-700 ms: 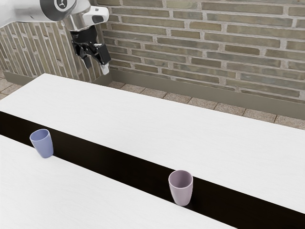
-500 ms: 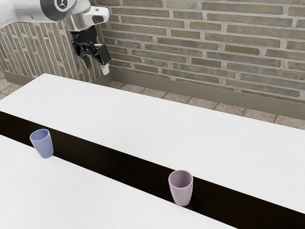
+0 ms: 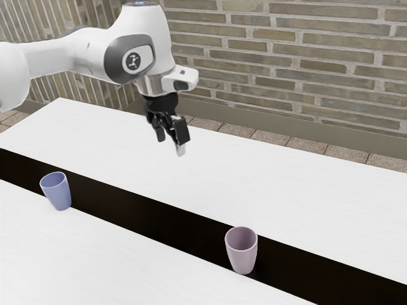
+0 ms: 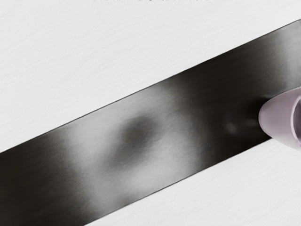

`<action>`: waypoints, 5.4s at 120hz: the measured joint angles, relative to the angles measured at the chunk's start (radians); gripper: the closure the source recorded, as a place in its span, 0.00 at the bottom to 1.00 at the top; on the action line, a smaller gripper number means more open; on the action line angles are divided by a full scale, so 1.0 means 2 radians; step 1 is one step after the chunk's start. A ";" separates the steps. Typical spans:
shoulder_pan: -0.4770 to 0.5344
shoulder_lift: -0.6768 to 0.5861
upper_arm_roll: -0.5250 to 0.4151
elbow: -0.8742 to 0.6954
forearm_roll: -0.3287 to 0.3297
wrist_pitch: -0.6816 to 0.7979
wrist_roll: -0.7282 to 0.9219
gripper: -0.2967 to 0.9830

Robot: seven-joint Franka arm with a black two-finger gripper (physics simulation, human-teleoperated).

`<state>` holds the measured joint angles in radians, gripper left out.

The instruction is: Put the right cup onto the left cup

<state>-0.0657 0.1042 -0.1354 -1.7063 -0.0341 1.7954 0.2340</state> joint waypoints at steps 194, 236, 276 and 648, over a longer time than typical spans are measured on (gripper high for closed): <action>-0.087 0.136 -0.051 -0.093 0.026 0.238 -0.101 0.82; -0.080 0.046 -0.046 -0.119 0.020 0.228 -0.111 0.84; -0.014 -0.081 -0.045 -0.149 0.006 0.150 -0.118 0.84; 0.300 -0.010 0.101 -0.106 -0.015 0.122 0.141 0.33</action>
<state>0.5334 0.0843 0.0676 -1.9174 -0.0642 2.0399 0.5157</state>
